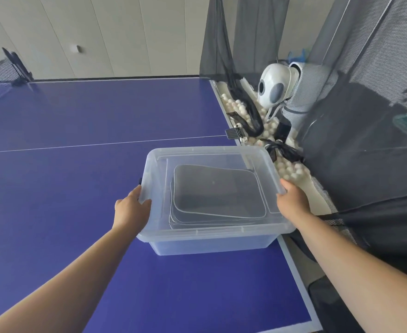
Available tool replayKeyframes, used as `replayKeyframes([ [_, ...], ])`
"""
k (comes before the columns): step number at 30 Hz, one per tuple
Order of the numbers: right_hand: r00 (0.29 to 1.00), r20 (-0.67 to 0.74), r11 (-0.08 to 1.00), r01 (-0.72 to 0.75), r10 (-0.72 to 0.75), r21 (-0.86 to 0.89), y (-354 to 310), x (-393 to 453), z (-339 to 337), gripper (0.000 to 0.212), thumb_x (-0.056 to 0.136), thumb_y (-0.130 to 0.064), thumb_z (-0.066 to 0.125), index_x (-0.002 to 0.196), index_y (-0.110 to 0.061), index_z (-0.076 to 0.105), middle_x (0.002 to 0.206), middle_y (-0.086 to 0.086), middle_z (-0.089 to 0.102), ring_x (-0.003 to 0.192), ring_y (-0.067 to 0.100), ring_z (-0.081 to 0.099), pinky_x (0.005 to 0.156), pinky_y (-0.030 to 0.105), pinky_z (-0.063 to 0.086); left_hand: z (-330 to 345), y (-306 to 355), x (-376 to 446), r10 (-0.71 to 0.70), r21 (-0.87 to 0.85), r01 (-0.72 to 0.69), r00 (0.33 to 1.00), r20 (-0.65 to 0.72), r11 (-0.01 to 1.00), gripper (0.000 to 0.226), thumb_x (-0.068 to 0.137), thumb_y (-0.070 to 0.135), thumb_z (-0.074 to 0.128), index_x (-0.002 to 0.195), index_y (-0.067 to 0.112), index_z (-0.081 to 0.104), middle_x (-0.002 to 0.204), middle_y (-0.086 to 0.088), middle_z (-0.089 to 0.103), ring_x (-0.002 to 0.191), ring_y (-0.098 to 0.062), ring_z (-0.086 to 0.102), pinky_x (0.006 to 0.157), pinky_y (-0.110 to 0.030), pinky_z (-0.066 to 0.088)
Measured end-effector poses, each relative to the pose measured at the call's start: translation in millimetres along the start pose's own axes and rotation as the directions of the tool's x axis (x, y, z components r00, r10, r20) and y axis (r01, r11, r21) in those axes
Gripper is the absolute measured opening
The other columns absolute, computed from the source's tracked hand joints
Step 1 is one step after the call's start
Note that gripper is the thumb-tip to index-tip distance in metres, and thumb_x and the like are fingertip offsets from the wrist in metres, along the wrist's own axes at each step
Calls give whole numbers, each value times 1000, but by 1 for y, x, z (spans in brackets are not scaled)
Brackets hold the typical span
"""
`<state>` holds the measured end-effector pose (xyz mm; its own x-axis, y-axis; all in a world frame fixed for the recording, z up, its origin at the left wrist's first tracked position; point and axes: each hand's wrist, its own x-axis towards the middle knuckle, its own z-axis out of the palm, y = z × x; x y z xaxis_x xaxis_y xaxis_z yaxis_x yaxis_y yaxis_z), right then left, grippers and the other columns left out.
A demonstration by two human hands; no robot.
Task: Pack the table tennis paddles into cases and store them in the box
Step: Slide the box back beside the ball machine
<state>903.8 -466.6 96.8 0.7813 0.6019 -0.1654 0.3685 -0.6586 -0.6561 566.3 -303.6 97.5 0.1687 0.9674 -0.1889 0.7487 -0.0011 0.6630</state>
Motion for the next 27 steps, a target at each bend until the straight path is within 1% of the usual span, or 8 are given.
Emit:
replayKeyframes([
  [4,1000,-7,1000,4,-4,-1,-1,0,1,52,99,-11,46,150,-19,36,150,6,42,132,29,45,101,36,43,-1,-4,-1,-44,2,44,999,28,999,55,97,34,46,150,32,32,126,-10,52,108,-28,44,82,-37,42],
  [9,999,-39,1000,18,-18,-1,0,-2,3,51,99,-11,45,149,-19,38,148,7,44,130,30,47,101,40,45,-6,-6,3,-97,20,96,995,34,995,53,94,41,52,144,28,43,143,-4,48,132,-32,35,103,-45,35],
  [11,999,-50,1000,20,-19,5,1,-2,4,50,99,-11,45,148,-18,39,149,7,44,131,30,46,102,39,44,-7,-6,4,-188,-95,196,978,88,976,66,92,46,56,151,28,31,143,-5,48,122,-32,46,89,-44,45],
  [14,998,-65,1000,23,-22,13,1,-3,6,49,100,-10,44,148,-17,39,150,7,42,133,29,44,105,38,42,-5,-7,5,-259,-264,293,953,157,919,72,92,45,59,153,26,26,143,-3,48,114,-28,51,79,-37,41],
  [18,997,-79,1000,23,-24,-10,-1,-3,7,48,100,-11,44,148,-16,40,150,7,42,133,30,44,104,37,39,-1,-8,4,-223,-320,232,973,66,919,69,88,39,64,148,23,35,130,3,54,102,-23,55,71,-33,43],
  [21,996,-87,999,29,-31,-21,-1,-3,8,48,100,-11,43,148,-16,40,150,7,41,134,30,43,105,37,38,-1,-6,3,-158,-280,141,987,-40,950,70,86,30,69,147,15,36,119,6,54,105,-22,55,78,-33,41],
  [24,995,-89,999,36,-38,-22,-1,-4,7,48,100,-9,42,148,-15,40,150,6,41,134,30,43,106,38,39,-1,-4,10,-103,-177,91,993,-60,980,27,84,25,65,102,6,60,90,-4,62,77,-22,54,61,-30,40],
  [27,995,-91,999,42,-44,-19,-1,-3,8,48,100,-9,42,147,-15,40,150,7,42,133,30,44,107,40,40,2,-1,12,-102,-138,91,992,-75,986,21,84,22,61,81,3,53,68,-3,49,59,-20,42,51,-27,32],
])
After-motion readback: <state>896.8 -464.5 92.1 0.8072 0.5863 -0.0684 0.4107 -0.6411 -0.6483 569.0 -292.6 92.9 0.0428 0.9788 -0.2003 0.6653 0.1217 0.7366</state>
